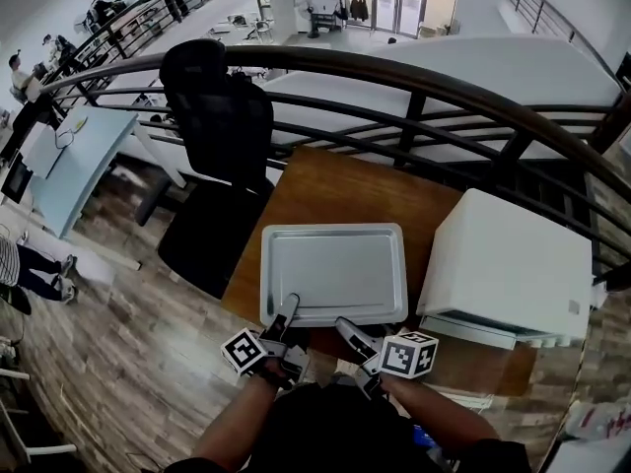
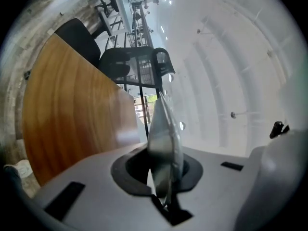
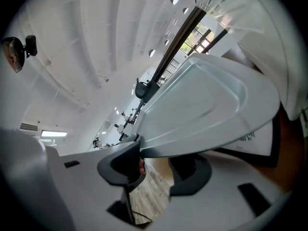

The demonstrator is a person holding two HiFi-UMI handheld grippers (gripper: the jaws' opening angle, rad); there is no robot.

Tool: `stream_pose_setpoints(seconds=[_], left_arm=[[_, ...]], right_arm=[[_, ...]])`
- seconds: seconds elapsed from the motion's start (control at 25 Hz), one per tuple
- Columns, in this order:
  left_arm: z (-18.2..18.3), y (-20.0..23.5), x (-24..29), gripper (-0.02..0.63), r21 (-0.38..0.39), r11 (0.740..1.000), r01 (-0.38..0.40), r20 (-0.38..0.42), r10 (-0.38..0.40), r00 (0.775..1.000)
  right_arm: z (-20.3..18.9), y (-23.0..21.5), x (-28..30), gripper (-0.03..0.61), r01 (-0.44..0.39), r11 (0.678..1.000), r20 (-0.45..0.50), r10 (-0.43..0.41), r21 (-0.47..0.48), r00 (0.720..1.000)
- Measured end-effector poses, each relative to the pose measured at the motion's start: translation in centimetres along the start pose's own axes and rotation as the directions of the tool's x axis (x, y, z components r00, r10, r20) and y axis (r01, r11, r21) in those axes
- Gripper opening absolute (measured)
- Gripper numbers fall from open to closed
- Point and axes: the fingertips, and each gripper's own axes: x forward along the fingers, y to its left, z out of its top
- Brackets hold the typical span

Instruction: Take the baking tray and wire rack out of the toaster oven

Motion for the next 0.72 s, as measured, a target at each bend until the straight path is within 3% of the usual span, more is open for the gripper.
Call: stream_pose_setpoints(seconds=[0.16,0.32,0.6,0.72], left_arm=[[0.1,1.4,1.7,0.031,-0.046,0.998,-0.037,0.007,0.038,0.999],[0.5,2.3,3.4,0.031,-0.043,0.997,-0.058,-0.018,0.058,0.998],[-1.1,3.4,8.2,0.032,0.002,0.996,-0.093,-0.132,0.093,0.987],[0.6,5.5,10.2,0.034,0.024,0.994,-0.107,-0.197,0.110,0.974]], right_arm=[[1.2,-1.3,0.6,0.186,0.030,1.000,-0.005,-0.030,-0.006,1.000],[2.2,-2.5,1.3,0.190,0.052,0.999,0.010,-0.052,-0.001,0.999],[5.1,-5.4,0.8,0.196,0.120,0.993,0.055,-0.120,0.010,0.991],[5.8,-6.8,3.4,0.198,0.163,0.986,0.069,-0.164,0.019,0.984]])
